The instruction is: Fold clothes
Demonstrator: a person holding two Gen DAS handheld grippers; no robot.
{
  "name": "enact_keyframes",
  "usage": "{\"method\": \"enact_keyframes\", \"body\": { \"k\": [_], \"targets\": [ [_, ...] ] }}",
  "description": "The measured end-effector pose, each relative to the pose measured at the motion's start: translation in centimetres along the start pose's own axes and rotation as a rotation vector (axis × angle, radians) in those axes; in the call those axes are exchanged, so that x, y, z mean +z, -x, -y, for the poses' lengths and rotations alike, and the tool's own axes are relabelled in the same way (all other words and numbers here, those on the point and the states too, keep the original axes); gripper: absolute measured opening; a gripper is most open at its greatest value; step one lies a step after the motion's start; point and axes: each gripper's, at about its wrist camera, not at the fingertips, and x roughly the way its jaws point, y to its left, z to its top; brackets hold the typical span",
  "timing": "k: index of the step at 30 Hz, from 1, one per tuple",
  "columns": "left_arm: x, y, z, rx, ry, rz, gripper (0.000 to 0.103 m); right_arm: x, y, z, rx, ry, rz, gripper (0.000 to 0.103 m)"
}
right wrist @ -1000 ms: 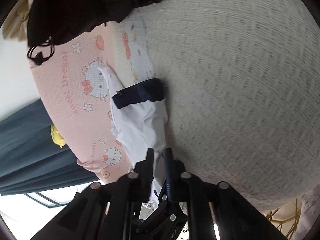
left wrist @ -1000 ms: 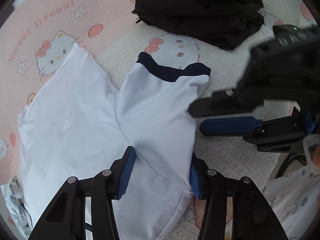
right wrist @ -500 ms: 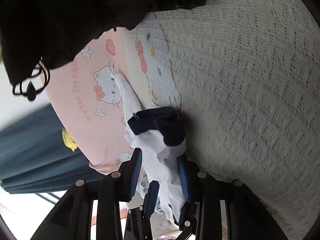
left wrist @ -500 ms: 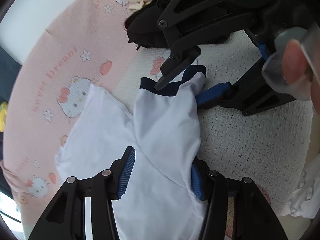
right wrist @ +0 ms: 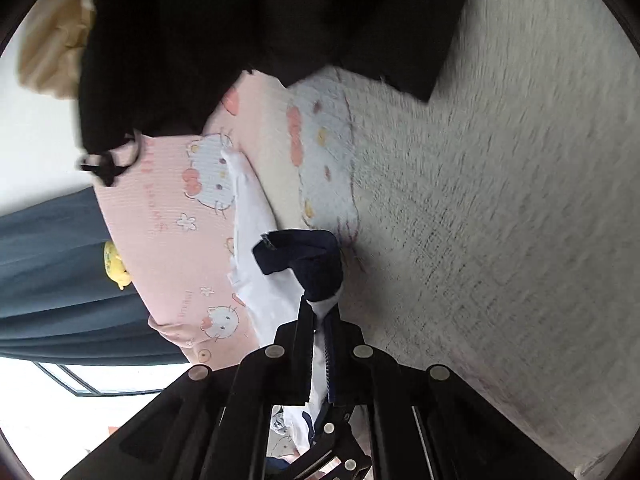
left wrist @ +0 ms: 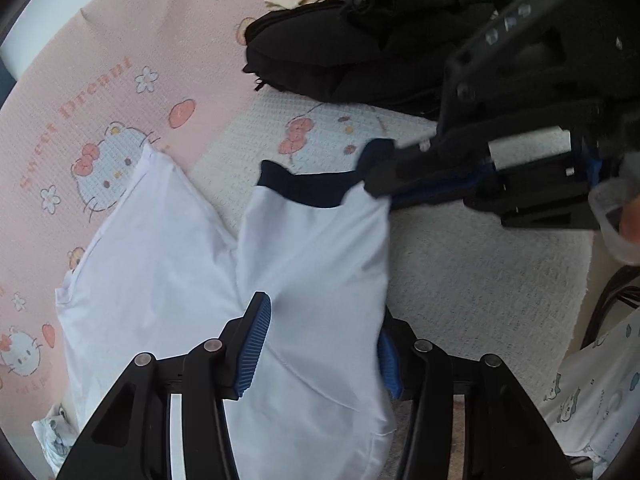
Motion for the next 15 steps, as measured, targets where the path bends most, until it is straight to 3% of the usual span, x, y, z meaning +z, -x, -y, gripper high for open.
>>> {"method": "enact_keyframes", "body": {
  "k": [6,9,11,12,15],
  "targets": [
    [1.1,-1.3,2.2,0.114,-0.12,0.041,0.046,0.2,2.2,-0.1,0.031,0.031,0.042,0.003],
    [1.5,-1.4,1.9,0.095,-0.099,0.04,0.046,-0.3,1.6,-0.6,0.017,0.024,0.015,0.004],
    [1.5,-1.4,1.0,0.037,-0.046,0.025,0.041,-0.5,1.5,-1.0,-0.02,0.036,0.005,0.005],
    [1.5,-1.4,0.4,-0.019,-0.011,0.015,0.031,-0.6,1.9,-1.0,-0.045,0.047,0.008,0.009],
    [1.2,-1.6,-1.1,-0.118,0.091,-0.025,0.023,-0.8,2.0,-1.2,-0.091,0.069,0.019,0.053]
  ]
}}
